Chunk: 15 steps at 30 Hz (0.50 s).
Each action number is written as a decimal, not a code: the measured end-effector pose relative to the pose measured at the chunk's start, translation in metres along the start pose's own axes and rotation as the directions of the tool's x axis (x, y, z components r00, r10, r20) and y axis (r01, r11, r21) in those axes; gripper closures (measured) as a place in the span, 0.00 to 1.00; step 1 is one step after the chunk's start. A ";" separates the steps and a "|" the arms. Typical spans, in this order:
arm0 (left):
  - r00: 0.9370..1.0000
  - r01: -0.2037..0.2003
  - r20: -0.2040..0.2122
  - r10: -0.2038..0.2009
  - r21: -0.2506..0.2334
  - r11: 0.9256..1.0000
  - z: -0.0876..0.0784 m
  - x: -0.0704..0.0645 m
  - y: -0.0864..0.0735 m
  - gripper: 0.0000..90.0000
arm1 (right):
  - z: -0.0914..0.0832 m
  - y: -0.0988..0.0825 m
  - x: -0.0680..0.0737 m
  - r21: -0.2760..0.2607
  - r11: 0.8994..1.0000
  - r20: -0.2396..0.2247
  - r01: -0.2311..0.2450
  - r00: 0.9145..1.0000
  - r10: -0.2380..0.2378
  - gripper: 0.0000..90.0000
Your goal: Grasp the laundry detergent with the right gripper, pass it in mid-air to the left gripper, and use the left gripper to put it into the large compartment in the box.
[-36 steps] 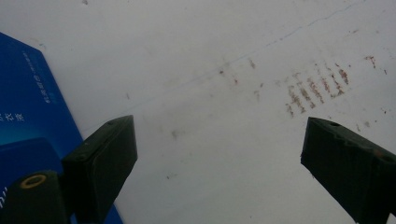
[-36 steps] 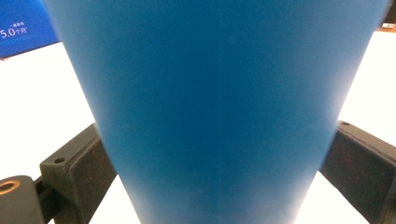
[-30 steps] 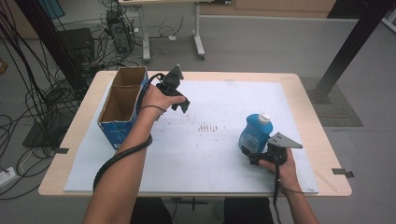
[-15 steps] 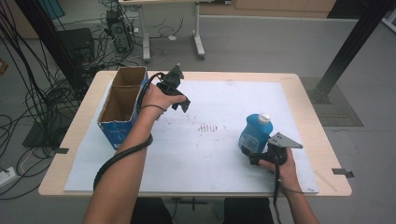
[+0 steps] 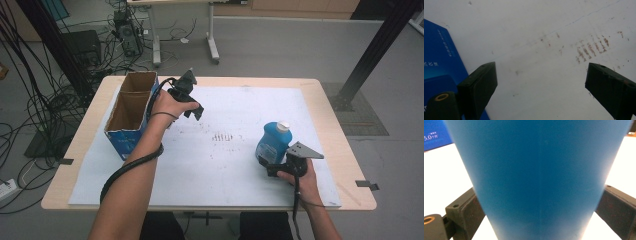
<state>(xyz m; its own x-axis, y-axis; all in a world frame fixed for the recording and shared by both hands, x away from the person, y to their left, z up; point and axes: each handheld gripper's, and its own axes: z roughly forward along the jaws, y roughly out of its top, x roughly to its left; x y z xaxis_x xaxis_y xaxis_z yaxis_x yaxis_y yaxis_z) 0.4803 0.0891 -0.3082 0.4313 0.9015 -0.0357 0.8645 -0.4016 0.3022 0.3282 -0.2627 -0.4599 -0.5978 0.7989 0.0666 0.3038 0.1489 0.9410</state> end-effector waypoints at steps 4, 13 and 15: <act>1.000 -0.004 0.000 0.004 -0.001 1.000 0.001 0.000 0.000 0.12 | 0.000 0.000 0.000 0.000 1.000 0.000 -0.001 1.000 0.001 0.04; 1.000 0.001 -0.001 -0.001 0.003 1.000 0.002 0.000 0.000 0.12 | 0.000 0.000 0.000 0.001 1.000 -0.003 0.001 1.000 -0.001 0.04; 1.000 0.002 -0.001 -0.002 0.003 1.000 0.002 0.000 0.000 0.12 | 0.000 0.000 0.000 -0.002 1.000 -0.003 0.005 1.000 -0.005 0.04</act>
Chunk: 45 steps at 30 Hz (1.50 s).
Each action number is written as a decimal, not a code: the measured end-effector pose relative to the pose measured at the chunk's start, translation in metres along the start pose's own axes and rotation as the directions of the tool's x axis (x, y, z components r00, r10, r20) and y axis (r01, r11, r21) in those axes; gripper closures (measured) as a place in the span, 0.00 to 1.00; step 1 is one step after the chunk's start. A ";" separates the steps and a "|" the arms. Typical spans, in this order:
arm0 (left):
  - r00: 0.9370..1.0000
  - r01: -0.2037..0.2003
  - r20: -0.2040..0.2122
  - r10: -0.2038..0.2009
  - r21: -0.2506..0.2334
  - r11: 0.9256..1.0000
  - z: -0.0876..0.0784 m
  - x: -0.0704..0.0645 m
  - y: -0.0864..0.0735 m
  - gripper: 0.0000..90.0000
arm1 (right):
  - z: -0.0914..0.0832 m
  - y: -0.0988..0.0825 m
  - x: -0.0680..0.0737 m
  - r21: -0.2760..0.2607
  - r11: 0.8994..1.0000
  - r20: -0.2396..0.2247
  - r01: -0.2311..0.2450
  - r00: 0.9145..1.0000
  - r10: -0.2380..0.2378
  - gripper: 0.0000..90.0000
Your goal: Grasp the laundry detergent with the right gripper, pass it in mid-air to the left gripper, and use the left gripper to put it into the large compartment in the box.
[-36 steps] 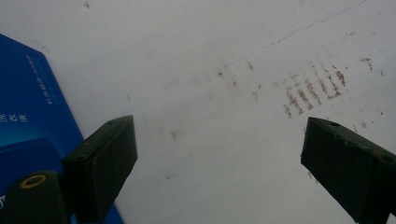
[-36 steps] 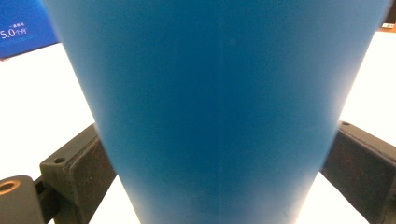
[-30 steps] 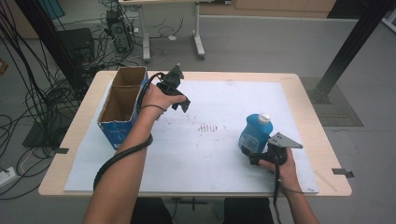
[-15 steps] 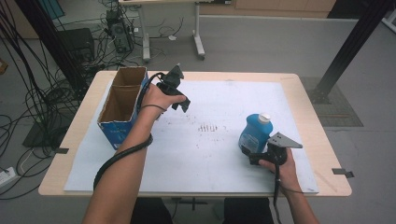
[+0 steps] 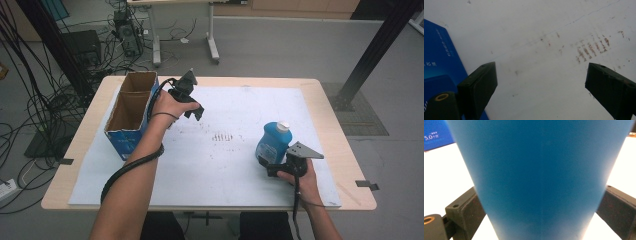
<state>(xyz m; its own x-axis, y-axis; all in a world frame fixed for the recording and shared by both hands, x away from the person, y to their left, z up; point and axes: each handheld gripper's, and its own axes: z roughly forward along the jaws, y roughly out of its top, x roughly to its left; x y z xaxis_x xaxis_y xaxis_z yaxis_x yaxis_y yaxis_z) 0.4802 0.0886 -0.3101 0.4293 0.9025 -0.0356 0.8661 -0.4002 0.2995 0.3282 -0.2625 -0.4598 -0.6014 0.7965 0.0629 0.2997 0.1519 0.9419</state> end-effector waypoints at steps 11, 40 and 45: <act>1.000 0.003 0.002 -0.003 -0.004 1.000 -0.001 0.000 -0.002 0.12 | 0.002 0.002 0.002 -0.011 1.000 -0.004 0.013 1.000 -0.013 0.03; 1.000 0.007 0.013 -0.007 -0.009 1.000 -0.002 0.000 -0.003 0.12 | -0.001 0.004 0.003 -0.045 0.999 0.023 0.017 1.000 -0.016 0.26; 1.000 0.006 0.013 -0.006 -0.010 1.000 -0.002 0.000 -0.002 0.12 | -0.001 0.003 0.002 -0.044 0.999 0.027 0.016 1.000 -0.015 0.31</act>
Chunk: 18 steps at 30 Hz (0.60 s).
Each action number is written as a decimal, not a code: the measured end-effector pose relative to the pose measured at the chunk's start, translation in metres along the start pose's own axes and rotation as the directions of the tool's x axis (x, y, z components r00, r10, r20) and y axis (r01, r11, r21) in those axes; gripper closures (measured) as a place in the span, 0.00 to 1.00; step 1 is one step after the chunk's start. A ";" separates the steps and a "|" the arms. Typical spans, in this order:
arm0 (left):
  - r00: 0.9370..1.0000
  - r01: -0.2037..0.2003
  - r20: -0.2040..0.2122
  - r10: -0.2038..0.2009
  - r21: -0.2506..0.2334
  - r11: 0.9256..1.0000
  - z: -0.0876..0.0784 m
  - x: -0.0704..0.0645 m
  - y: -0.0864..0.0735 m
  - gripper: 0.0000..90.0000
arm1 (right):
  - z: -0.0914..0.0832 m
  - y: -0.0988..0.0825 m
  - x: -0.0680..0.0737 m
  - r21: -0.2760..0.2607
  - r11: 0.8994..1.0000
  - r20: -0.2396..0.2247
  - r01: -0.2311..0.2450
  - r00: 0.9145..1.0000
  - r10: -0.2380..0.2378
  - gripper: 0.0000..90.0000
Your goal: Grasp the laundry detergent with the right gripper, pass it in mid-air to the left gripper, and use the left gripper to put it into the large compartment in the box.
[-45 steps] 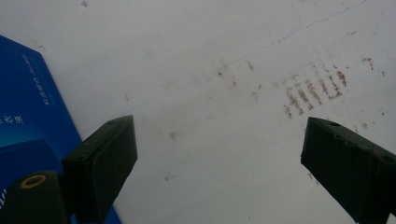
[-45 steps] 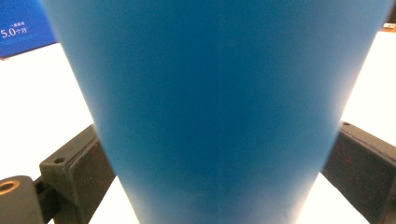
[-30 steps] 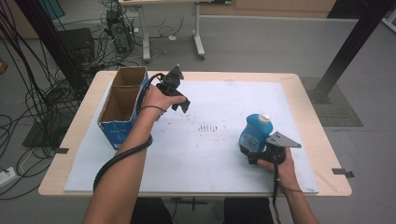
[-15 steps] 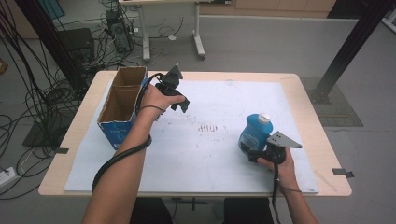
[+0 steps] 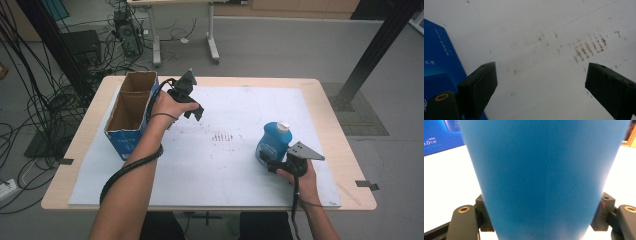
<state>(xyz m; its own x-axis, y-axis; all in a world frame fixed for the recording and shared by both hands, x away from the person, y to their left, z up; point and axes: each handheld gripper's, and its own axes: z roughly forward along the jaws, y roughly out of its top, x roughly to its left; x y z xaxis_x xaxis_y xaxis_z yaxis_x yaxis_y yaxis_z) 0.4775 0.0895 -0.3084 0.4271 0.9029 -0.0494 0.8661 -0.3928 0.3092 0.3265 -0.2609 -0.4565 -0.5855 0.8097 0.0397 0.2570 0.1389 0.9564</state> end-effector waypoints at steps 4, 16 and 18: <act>1.000 -0.003 0.000 0.003 -0.001 1.000 0.000 0.000 0.000 0.12 | 0.000 0.001 0.000 -0.002 1.000 0.004 -0.001 1.000 0.001 0.34; 1.000 -0.002 0.001 0.002 -0.005 1.000 -0.002 -0.001 -0.001 0.12 | -0.001 0.002 0.002 -0.003 1.000 -0.006 0.007 1.000 -0.007 0.41; 1.000 -0.004 -0.002 0.004 -0.002 1.000 -0.003 -0.002 -0.001 0.12 | -0.002 0.002 0.002 -0.003 1.000 -0.008 0.005 1.000 -0.005 0.42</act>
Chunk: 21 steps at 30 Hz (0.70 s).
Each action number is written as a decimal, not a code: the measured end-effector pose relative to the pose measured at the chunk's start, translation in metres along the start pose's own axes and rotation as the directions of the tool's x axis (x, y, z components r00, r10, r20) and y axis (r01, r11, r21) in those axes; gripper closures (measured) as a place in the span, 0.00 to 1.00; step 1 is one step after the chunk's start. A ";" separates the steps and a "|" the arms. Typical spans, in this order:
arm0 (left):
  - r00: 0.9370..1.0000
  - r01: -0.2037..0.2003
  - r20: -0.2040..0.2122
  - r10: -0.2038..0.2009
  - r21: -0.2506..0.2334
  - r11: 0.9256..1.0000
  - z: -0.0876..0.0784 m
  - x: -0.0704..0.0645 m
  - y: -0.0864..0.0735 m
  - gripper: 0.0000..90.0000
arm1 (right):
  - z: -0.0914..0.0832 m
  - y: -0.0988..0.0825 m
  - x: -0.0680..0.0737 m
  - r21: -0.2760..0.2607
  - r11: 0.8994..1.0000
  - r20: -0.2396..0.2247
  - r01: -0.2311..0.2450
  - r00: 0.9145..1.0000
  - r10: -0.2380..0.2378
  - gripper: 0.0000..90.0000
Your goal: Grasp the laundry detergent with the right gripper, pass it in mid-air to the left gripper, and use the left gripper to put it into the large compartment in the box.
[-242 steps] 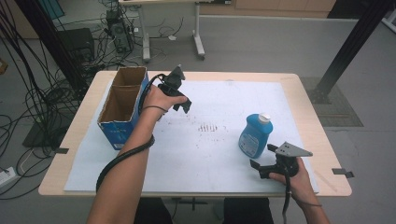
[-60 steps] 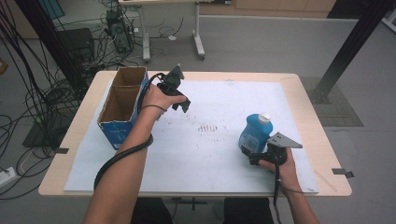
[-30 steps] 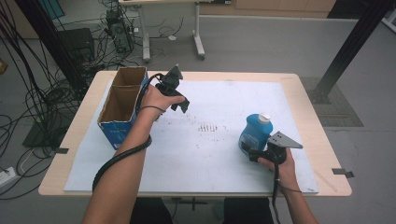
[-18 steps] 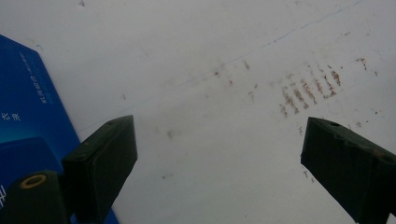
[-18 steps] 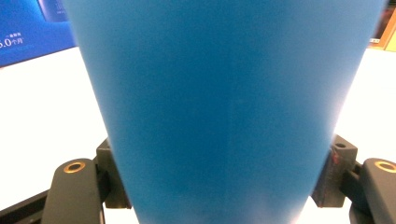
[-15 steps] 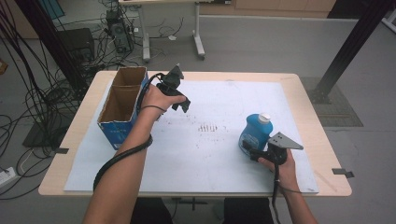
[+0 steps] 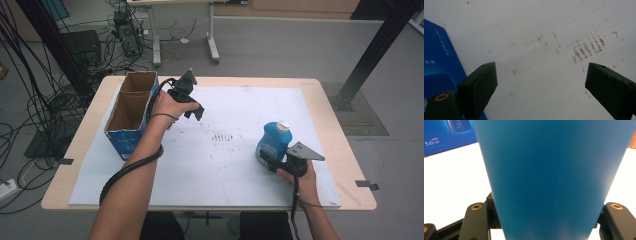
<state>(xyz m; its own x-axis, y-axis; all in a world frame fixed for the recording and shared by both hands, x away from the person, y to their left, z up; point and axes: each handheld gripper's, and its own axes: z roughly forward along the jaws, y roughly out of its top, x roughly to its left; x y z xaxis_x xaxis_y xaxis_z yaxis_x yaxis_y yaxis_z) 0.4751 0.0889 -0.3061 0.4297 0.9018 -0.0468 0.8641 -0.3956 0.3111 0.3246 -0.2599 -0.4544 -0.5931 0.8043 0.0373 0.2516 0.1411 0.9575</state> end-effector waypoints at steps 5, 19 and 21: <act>1.000 0.003 0.001 -0.003 -0.002 1.000 0.000 0.000 -0.001 0.12 | 0.000 0.000 0.000 -0.001 1.000 -0.004 -0.001 1.000 0.001 0.44; 1.000 0.002 -0.001 -0.002 0.004 1.000 0.002 -0.001 -0.002 0.12 | -0.001 0.000 0.001 -0.005 1.000 -0.002 0.005 1.000 -0.005 0.45; 1.000 -0.001 -0.001 0.001 0.006 1.000 0.002 -0.001 -0.002 0.12 | 0.000 0.000 0.001 -0.005 1.000 -0.002 0.007 1.000 -0.007 0.45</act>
<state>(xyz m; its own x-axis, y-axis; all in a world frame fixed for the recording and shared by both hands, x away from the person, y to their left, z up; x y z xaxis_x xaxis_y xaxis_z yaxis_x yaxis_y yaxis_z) 0.4740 0.0886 -0.3088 0.4299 0.9018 -0.0453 0.8655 -0.3973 0.3050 0.3235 -0.2594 -0.4547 -0.5960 0.8024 0.0315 0.2436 0.1433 0.9592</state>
